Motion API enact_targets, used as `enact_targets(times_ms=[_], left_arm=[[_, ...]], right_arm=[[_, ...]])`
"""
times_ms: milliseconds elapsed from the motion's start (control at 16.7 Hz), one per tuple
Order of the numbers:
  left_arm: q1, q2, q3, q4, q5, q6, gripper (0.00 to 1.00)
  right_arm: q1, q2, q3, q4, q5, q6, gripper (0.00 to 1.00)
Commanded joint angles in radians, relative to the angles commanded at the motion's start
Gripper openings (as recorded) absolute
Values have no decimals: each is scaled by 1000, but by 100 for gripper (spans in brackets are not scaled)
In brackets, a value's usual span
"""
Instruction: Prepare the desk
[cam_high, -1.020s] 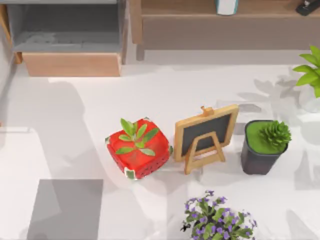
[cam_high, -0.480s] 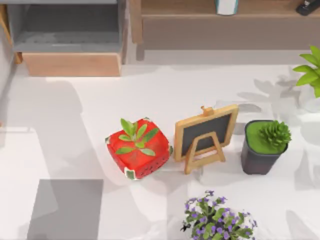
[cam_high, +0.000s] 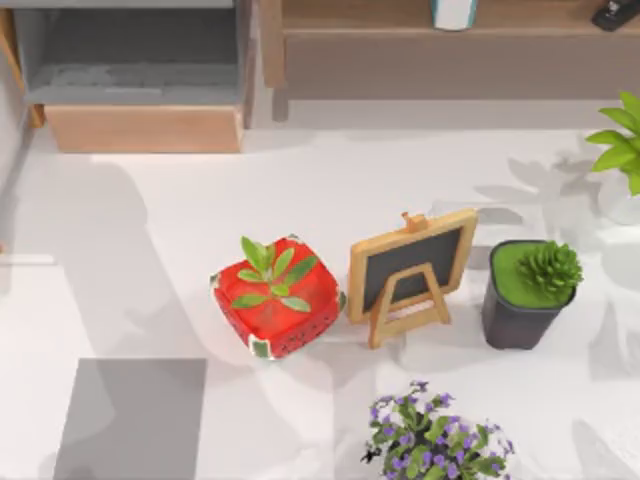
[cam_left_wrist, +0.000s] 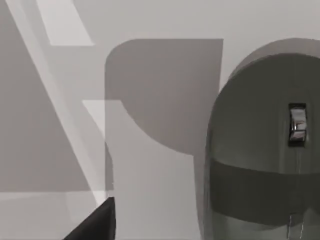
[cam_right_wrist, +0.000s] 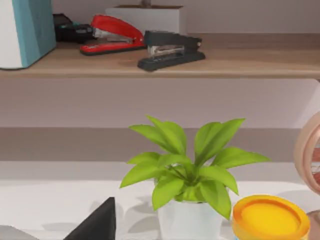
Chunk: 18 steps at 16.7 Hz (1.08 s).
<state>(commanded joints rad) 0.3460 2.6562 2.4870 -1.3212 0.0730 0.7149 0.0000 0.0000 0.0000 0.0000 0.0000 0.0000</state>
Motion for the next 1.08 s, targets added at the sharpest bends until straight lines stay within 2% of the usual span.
enact_targets(times_ms=[360, 1080], left_arm=[[-8, 9, -15, 25, 0, -8, 100], [-8, 9, -15, 25, 0, -8, 10]], right_arm=[[0, 0, 0, 0, 0, 0, 100], [0, 0, 0, 0, 0, 0, 100]])
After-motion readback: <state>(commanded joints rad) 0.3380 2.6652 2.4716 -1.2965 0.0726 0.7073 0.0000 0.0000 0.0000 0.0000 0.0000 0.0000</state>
